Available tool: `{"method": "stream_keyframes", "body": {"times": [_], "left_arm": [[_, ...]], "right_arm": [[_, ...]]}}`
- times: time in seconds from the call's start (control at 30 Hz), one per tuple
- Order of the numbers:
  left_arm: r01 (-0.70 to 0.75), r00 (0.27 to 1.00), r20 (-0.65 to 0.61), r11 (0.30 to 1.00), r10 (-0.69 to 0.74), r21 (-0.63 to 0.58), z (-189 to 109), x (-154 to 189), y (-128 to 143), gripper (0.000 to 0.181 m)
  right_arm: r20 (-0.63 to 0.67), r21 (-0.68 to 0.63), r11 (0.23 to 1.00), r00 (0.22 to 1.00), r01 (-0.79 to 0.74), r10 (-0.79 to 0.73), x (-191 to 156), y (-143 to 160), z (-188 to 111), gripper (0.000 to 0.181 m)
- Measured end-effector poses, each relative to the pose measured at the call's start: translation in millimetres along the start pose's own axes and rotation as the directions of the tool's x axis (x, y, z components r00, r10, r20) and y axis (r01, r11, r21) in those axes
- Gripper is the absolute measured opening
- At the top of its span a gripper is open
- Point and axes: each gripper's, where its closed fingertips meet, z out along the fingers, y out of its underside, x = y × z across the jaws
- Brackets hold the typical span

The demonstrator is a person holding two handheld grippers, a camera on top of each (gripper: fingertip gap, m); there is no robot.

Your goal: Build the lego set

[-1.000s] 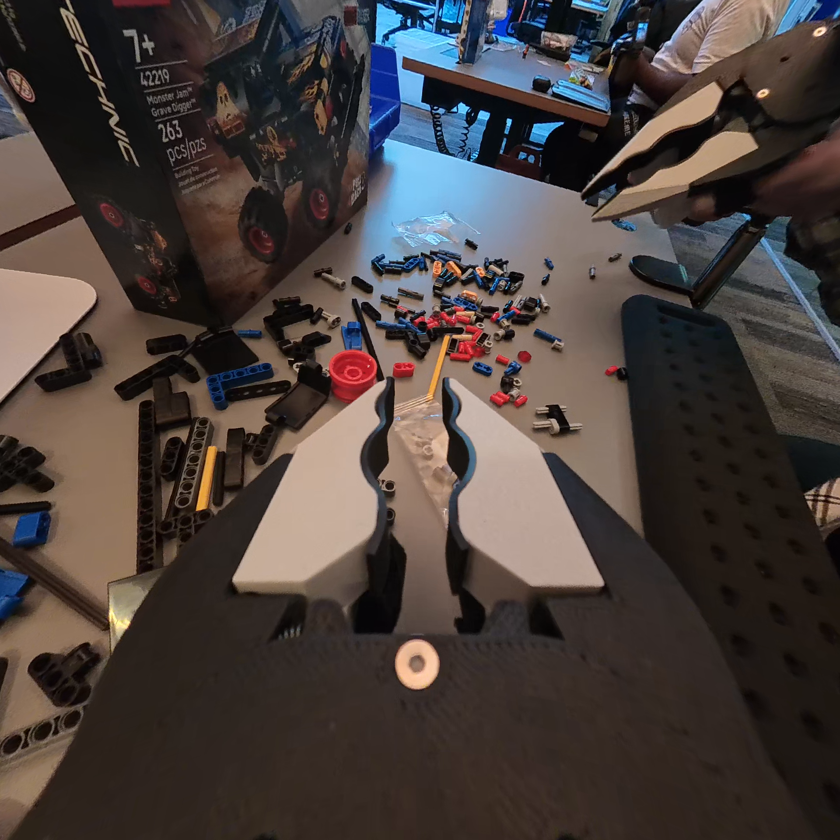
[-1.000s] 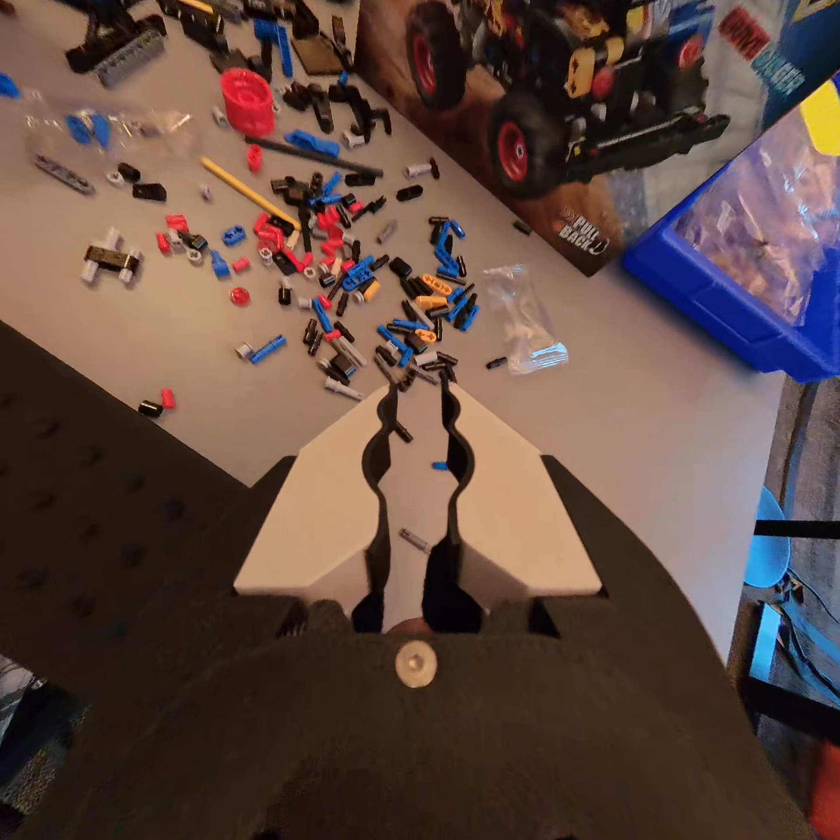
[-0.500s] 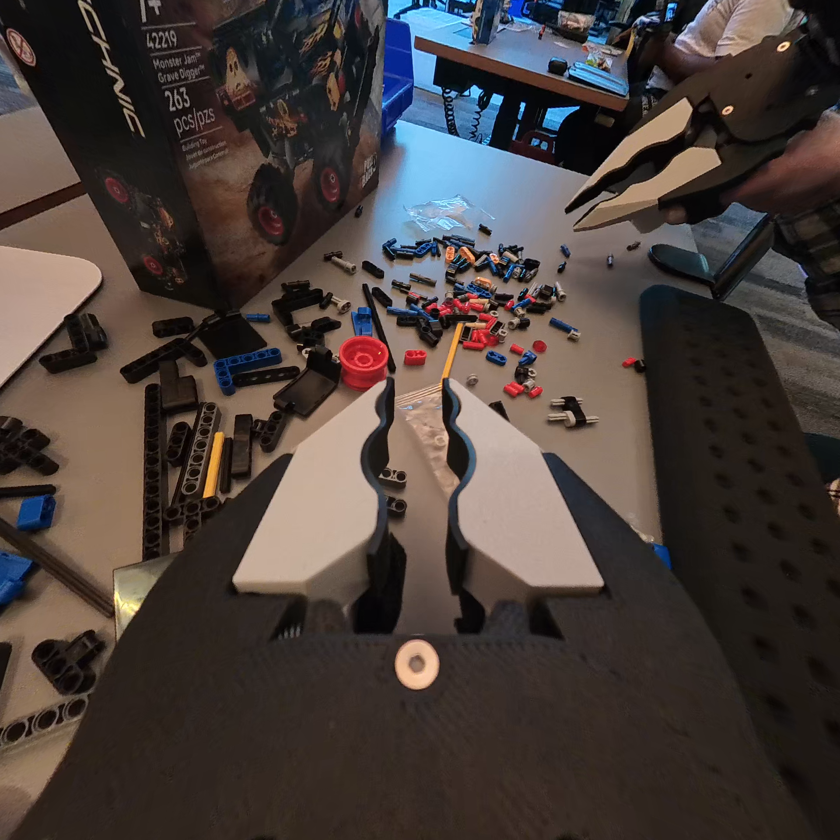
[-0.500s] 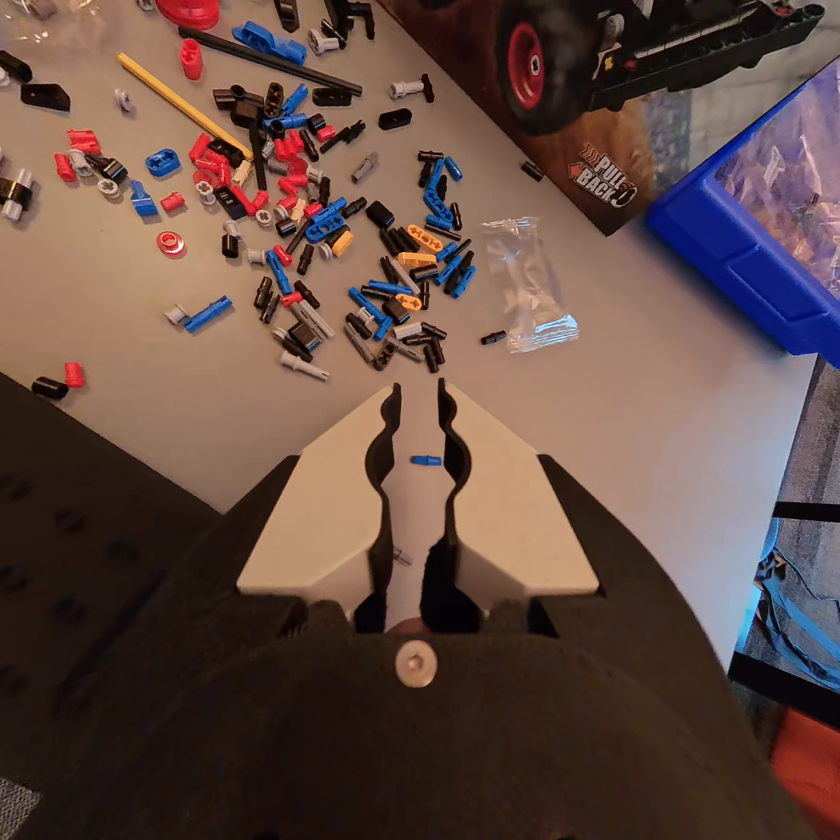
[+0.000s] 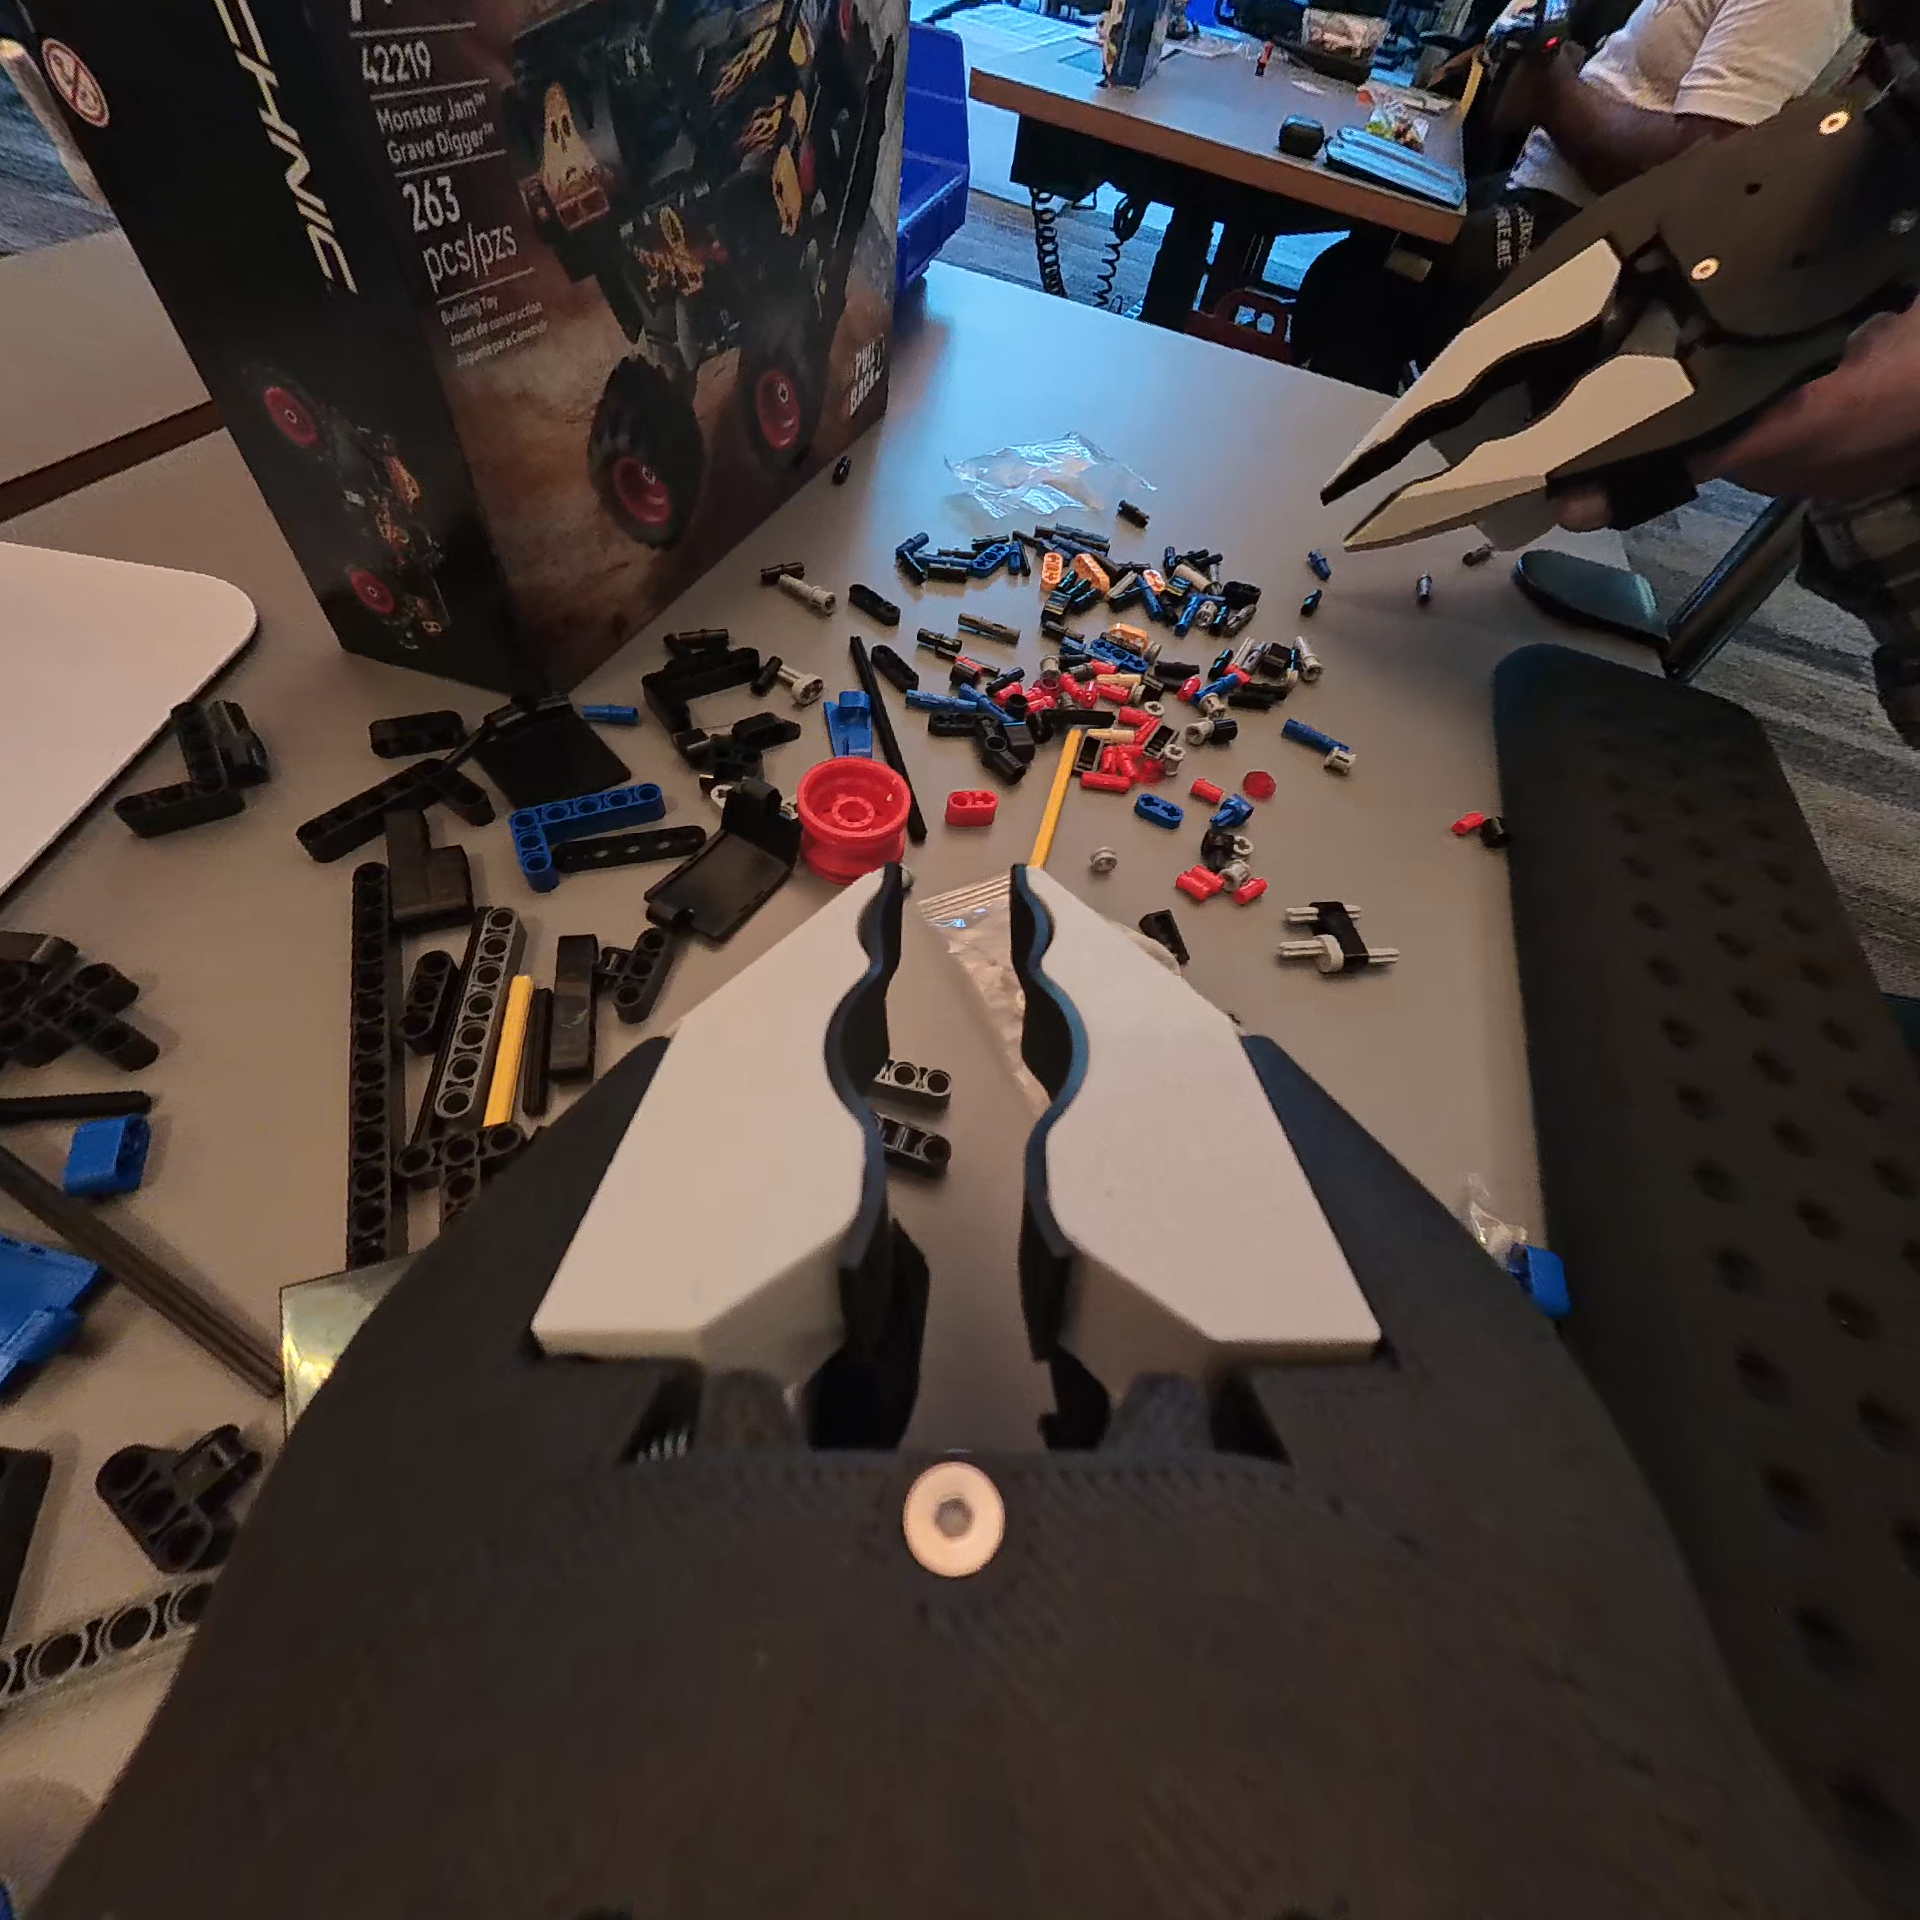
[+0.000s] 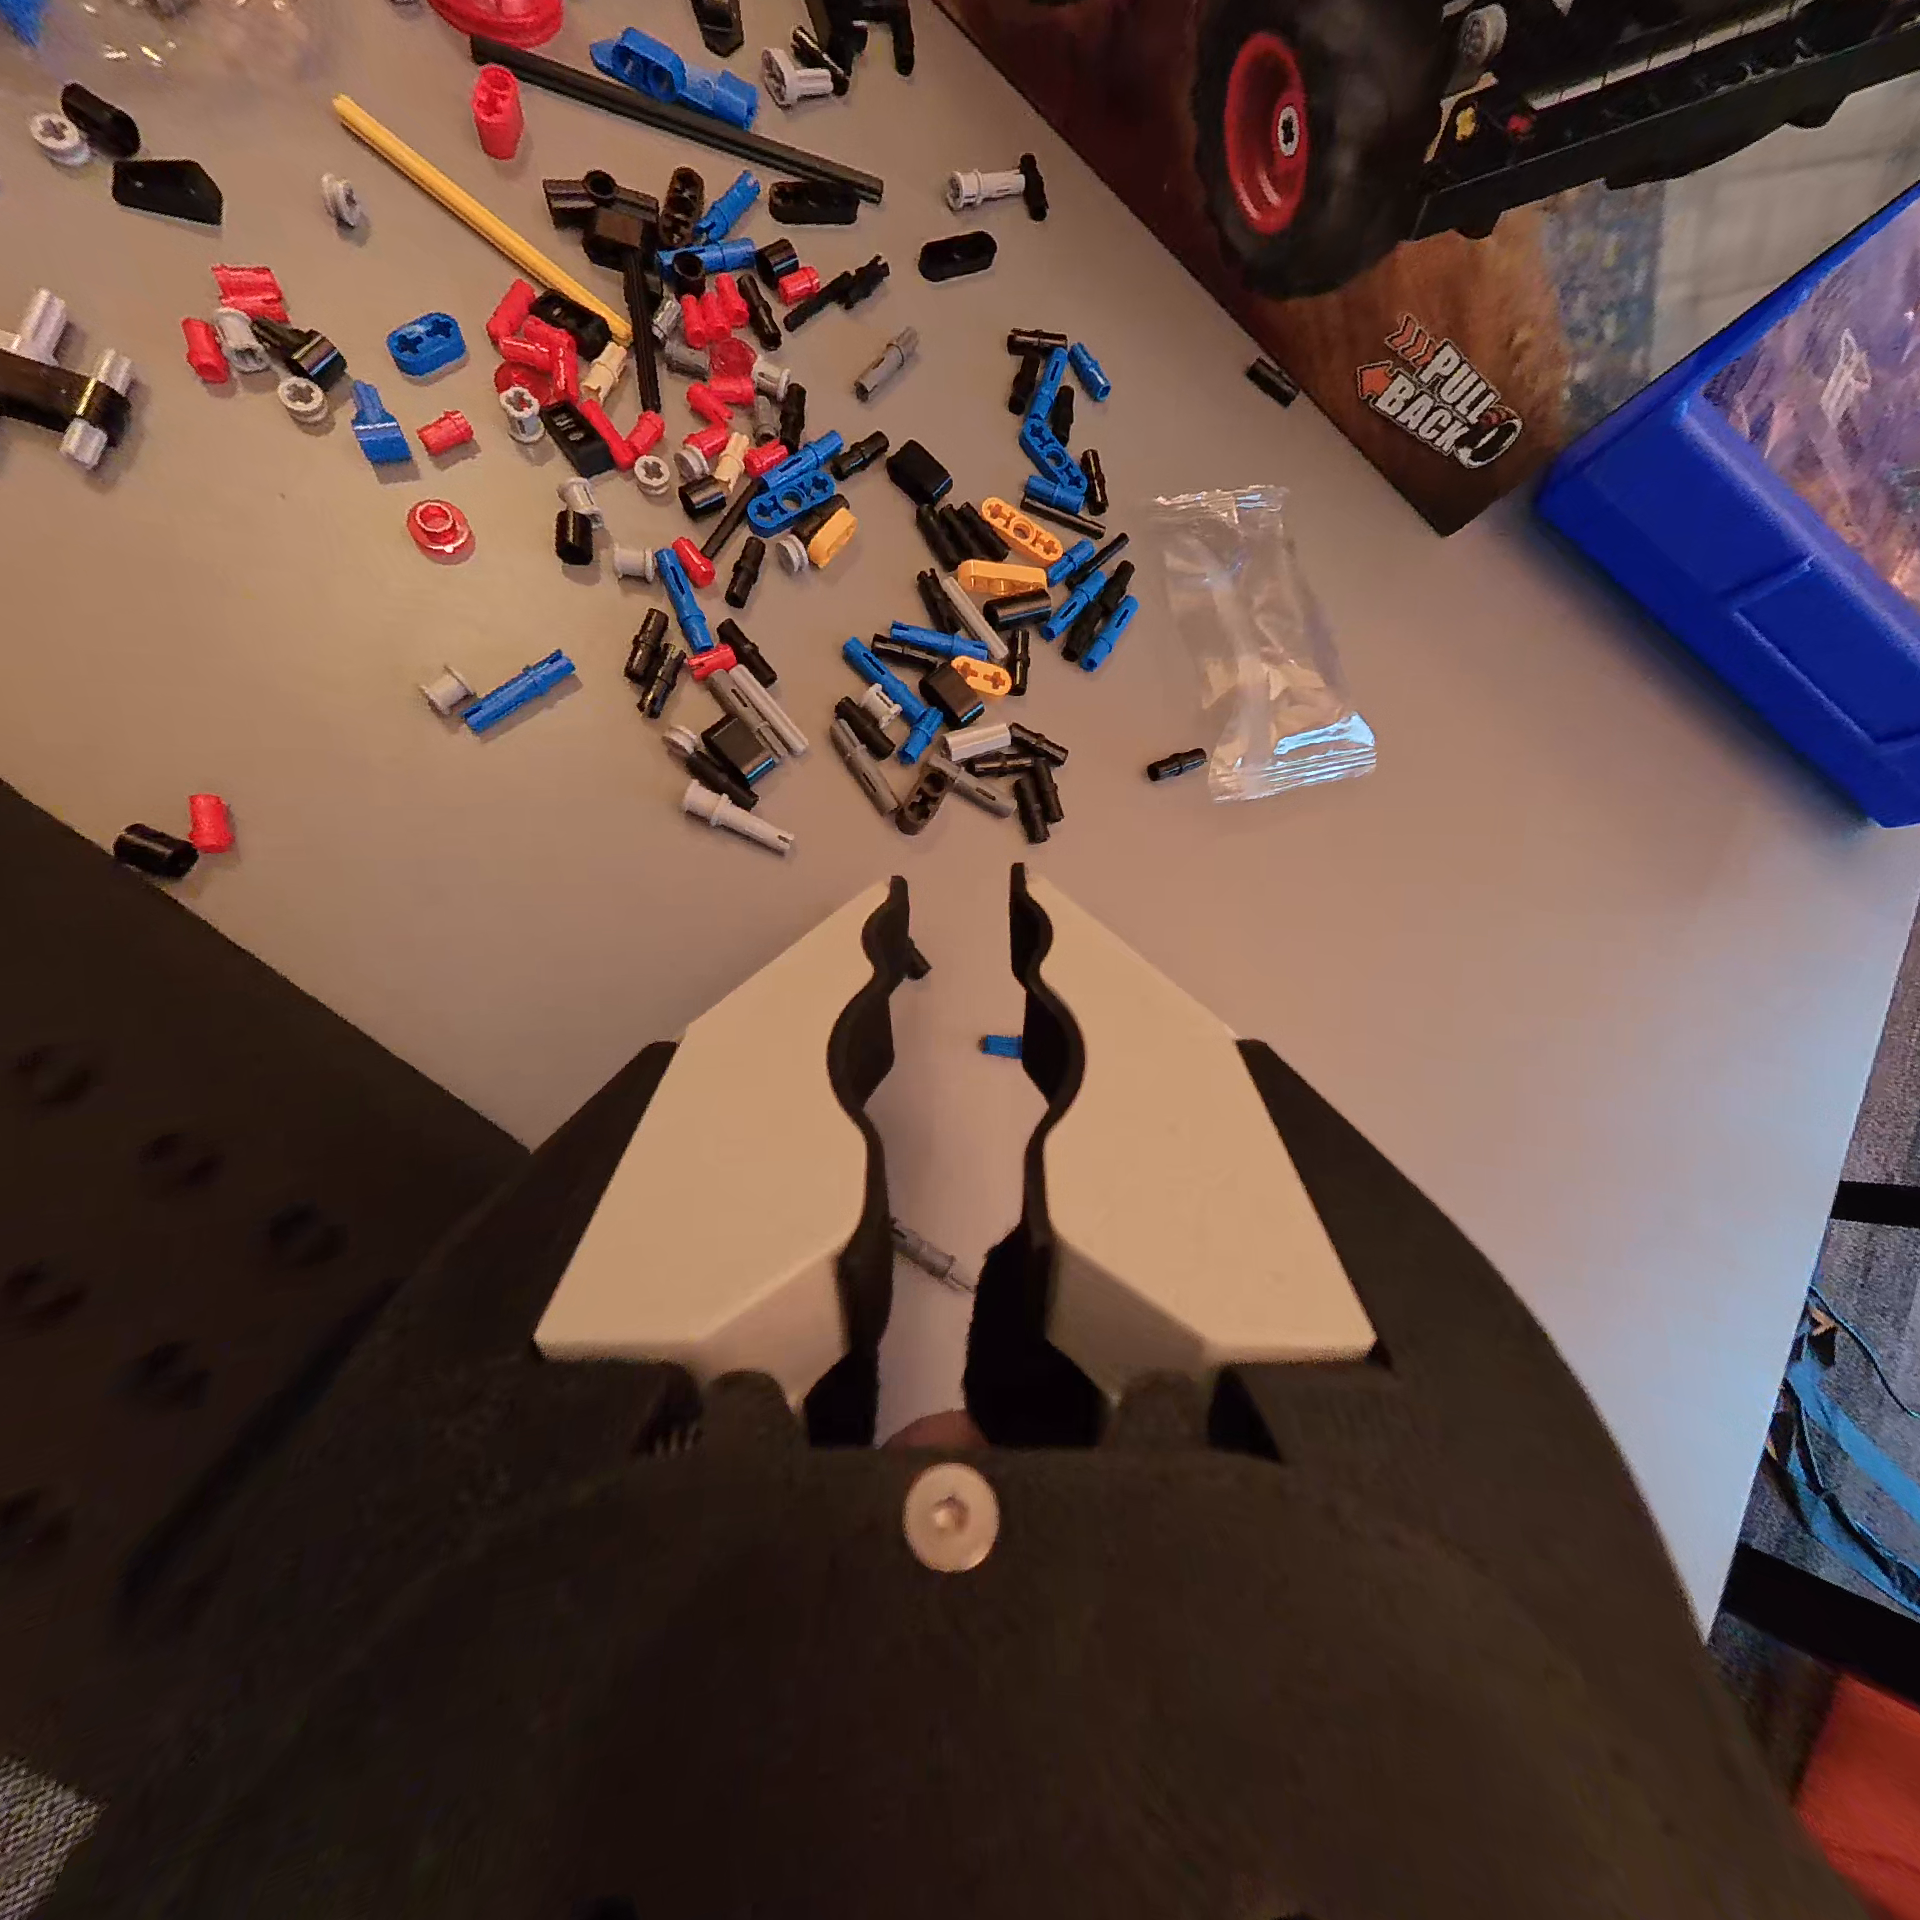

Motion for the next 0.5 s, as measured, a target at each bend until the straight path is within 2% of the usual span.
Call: {"method": "stream_keyframes", "body": {"times": [0.3,0.5], "left_arm": [[-0.02,1.0,0.014,1.0,0.019,0.011,-1.0,-1.2,-2.3,0.019],[-0.029,0.999,0.026,0.999,0.029,0.019,-2.1,-2.5,-4.0,0.018]], "right_arm": [[0.01,0.009,1.0,1.0,0.012,-0.012,-5.1,-0.3,0.0,0.019],[-0.016,0.007,1.0,1.0,-0.008,0.008,3.9,2.4,-2.3,0.019]]}}
